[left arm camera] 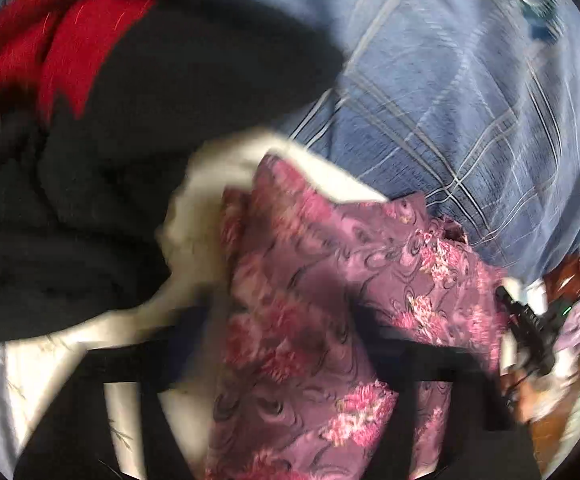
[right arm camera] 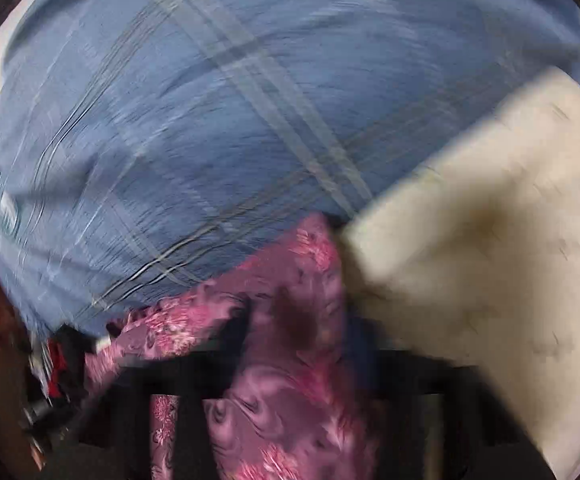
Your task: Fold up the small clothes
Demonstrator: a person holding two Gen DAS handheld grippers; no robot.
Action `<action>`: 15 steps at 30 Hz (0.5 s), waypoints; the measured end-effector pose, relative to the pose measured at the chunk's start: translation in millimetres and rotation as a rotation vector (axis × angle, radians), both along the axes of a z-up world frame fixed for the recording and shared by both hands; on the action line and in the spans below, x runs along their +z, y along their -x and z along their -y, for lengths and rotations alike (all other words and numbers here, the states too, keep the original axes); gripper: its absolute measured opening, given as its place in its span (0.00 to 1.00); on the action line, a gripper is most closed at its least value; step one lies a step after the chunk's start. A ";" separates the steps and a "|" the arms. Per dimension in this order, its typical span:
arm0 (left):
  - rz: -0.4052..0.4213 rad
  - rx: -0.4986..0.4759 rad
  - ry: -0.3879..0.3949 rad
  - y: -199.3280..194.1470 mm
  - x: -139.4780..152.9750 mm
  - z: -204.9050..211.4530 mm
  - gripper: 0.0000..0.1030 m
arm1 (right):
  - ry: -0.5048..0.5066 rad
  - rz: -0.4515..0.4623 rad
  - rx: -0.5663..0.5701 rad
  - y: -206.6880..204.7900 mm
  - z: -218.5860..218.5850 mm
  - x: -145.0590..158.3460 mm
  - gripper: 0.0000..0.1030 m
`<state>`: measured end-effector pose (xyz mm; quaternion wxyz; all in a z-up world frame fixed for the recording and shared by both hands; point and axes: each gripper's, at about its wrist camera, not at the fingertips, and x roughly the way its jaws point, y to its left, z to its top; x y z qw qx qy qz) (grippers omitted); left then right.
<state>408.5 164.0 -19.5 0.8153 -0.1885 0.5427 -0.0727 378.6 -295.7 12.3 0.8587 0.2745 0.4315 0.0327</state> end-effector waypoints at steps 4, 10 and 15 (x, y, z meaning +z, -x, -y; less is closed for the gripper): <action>0.068 0.034 -0.092 -0.4 7.3 5.2 0.06 | -0.003 0.152 0.023 5.6 -3.6 28.4 0.03; 0.026 0.085 -0.168 -8.1 1.0 2.9 0.09 | 0.065 -0.096 -0.066 -4.3 14.8 -17.0 0.15; 0.172 0.047 -0.099 22.3 49.8 13.9 0.37 | -0.047 0.130 0.025 31.7 0.2 21.0 0.15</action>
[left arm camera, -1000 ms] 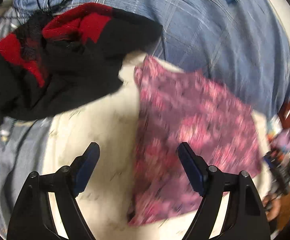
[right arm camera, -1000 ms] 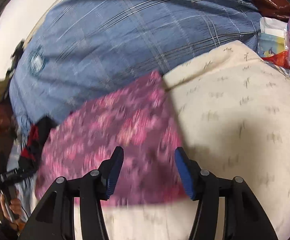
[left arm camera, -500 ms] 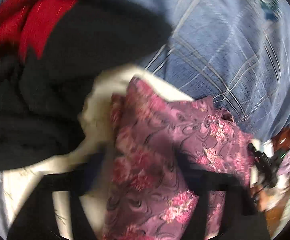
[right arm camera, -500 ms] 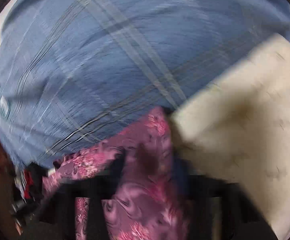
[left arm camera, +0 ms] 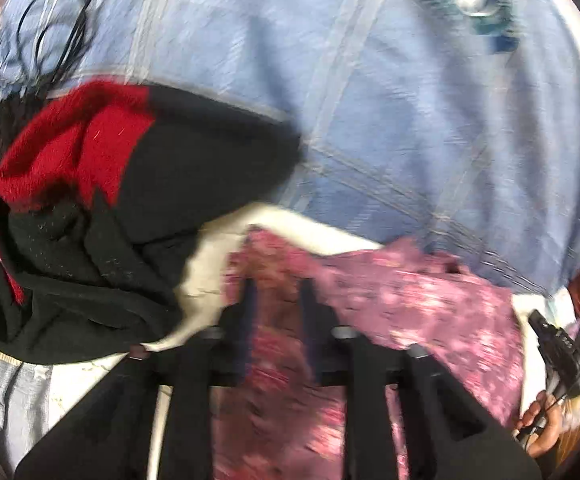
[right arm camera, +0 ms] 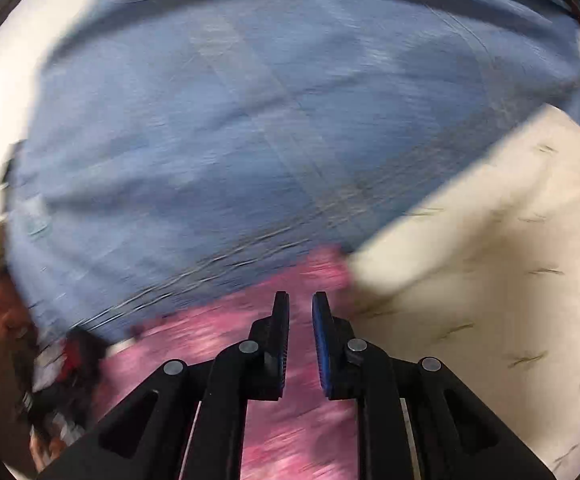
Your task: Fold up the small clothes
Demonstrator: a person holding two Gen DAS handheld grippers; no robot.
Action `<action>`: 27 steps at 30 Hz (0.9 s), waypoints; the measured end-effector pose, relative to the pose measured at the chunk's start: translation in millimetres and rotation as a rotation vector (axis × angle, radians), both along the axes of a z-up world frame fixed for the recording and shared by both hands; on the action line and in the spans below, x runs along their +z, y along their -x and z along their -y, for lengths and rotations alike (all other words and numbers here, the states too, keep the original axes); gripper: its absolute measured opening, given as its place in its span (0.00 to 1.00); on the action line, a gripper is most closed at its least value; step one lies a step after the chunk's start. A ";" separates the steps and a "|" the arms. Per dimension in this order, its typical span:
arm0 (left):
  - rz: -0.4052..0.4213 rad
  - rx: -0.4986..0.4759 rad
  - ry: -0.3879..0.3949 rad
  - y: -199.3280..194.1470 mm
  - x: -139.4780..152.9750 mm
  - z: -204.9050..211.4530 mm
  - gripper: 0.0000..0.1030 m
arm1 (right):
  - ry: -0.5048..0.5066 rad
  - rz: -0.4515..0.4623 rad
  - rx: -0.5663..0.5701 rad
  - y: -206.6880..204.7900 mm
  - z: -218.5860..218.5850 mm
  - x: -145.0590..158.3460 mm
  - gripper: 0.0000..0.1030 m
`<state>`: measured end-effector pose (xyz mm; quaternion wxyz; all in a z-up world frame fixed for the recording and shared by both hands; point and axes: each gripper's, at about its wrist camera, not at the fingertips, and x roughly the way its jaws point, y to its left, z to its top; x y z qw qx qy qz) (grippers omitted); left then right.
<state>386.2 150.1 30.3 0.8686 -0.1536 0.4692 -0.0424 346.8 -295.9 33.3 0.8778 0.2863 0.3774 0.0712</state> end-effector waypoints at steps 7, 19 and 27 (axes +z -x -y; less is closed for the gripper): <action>-0.124 -0.090 -0.080 3.4 -58.9 38.3 0.46 | 0.138 -0.137 0.219 5.2 -68.6 -41.9 0.10; -0.076 -0.222 -0.115 68.1 -50.4 42.3 0.47 | 0.081 -0.110 0.099 59.9 -9.1 -40.5 0.07; -0.037 -0.198 -0.026 95.5 -34.7 24.3 0.49 | 0.027 -0.047 0.061 116.6 -10.6 -21.0 0.22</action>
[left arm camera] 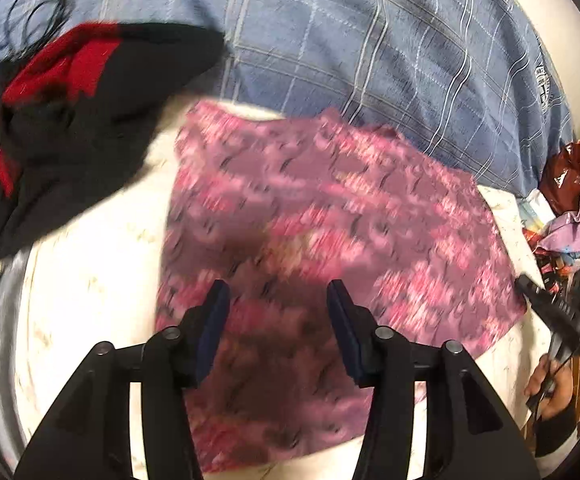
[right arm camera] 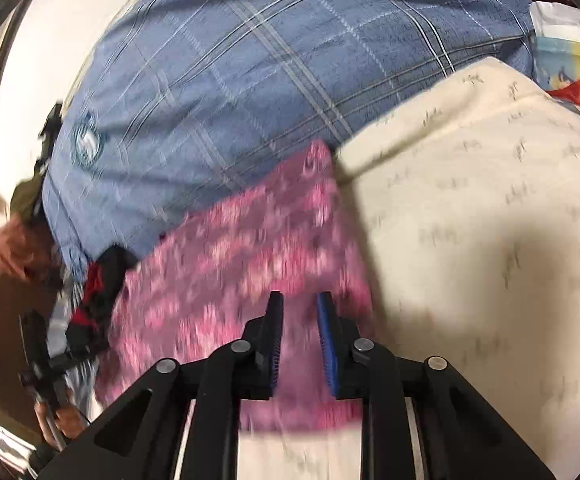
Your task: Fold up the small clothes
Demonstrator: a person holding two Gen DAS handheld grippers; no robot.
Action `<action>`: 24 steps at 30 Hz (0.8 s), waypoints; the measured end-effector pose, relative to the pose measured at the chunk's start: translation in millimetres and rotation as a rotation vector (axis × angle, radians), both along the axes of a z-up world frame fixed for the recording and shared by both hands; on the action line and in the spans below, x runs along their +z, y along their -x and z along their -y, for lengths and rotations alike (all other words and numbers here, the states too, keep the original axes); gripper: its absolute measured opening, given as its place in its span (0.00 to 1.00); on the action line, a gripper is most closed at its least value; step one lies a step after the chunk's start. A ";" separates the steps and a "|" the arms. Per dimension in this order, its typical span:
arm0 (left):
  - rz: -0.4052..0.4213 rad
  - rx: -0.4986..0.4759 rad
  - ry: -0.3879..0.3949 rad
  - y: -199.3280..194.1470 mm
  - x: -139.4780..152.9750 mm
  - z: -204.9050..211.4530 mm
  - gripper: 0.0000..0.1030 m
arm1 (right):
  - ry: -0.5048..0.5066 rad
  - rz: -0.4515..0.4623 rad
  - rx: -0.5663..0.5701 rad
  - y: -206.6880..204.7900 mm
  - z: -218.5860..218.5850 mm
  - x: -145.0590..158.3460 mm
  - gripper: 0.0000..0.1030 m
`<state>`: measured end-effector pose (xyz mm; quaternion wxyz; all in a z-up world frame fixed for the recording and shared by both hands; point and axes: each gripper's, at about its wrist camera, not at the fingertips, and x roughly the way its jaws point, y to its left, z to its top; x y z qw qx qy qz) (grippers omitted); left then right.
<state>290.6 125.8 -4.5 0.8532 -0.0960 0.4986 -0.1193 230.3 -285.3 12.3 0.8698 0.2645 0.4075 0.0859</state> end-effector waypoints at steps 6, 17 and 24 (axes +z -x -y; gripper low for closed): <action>-0.051 -0.014 0.097 11.8 6.5 -24.3 0.47 | 0.158 -0.035 0.006 14.5 -33.9 7.6 0.29; -0.217 0.093 0.270 6.0 2.0 -109.1 0.48 | 0.503 0.120 0.591 46.4 -287.1 23.8 0.61; -0.261 0.043 0.263 -27.4 4.0 -104.4 0.53 | 0.905 0.296 0.750 52.1 -411.7 -0.4 0.68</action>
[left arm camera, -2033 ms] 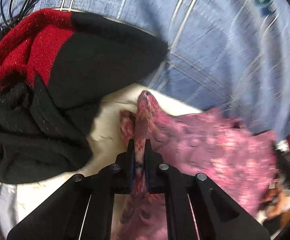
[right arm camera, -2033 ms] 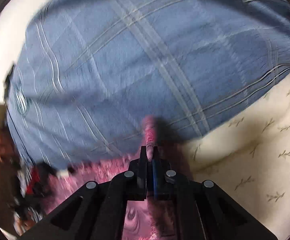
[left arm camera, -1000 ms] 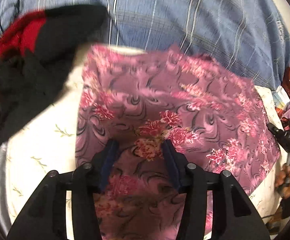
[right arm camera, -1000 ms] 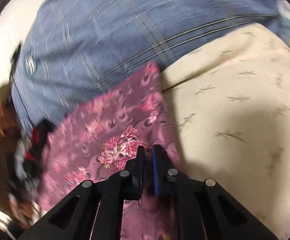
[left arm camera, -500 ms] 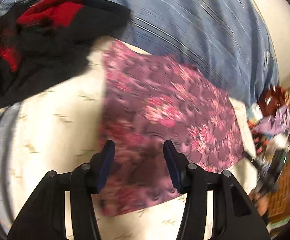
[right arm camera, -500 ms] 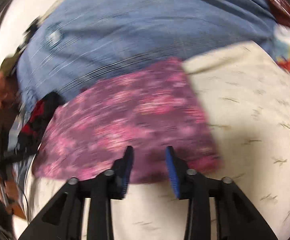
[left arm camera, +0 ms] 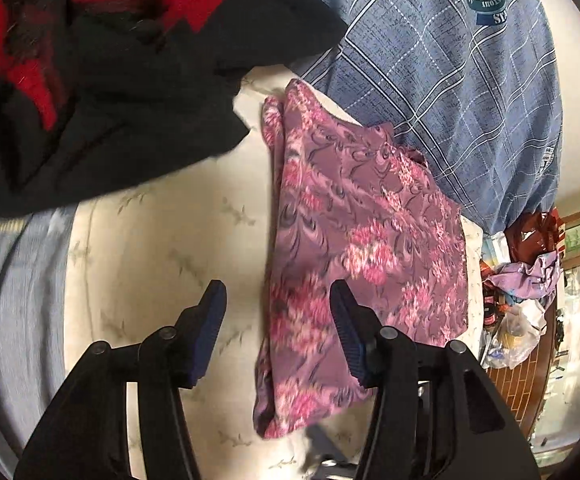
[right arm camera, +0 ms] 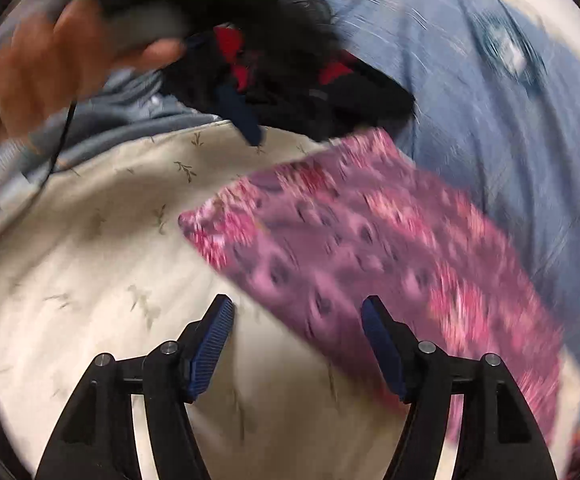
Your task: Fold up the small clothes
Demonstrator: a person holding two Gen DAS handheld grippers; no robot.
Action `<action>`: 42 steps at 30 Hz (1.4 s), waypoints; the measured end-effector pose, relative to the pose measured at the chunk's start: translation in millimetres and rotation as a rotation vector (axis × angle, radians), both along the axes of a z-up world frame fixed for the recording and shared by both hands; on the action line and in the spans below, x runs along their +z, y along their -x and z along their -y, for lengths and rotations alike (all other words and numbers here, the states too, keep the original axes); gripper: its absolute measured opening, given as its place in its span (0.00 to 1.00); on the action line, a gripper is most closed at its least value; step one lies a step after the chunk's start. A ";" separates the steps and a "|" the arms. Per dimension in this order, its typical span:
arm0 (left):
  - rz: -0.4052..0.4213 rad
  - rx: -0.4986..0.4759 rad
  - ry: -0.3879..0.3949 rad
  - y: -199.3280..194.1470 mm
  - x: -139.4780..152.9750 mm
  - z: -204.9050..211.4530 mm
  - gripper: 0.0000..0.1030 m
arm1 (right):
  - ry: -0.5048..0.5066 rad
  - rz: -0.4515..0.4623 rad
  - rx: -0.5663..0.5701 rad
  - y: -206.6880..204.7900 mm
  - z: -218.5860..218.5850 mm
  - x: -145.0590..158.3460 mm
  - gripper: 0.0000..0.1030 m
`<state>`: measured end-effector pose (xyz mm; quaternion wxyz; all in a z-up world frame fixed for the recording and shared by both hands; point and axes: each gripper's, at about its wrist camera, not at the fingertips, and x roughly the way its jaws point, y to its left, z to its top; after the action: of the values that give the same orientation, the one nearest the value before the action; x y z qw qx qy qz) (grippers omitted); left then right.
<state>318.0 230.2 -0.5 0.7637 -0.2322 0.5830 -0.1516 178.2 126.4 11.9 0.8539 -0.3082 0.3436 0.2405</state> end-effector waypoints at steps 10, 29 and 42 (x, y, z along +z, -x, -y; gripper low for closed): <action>-0.113 -0.074 0.021 -78.2 -28.8 32.6 0.69 | 0.089 0.254 0.010 -13.4 -22.7 0.4 0.09; 0.157 -0.106 -0.123 -55.8 81.2 123.5 0.07 | -0.346 0.129 -0.121 -5.3 90.2 66.6 0.05; 0.210 -0.290 -0.267 -58.3 90.6 313.2 0.07 | -0.783 -0.050 -0.451 0.6 293.4 66.8 0.05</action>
<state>376.3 -83.0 90.1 0.8145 -0.0257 0.5424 -0.2044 177.5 -167.0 78.7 0.9286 0.1265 0.3059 0.1677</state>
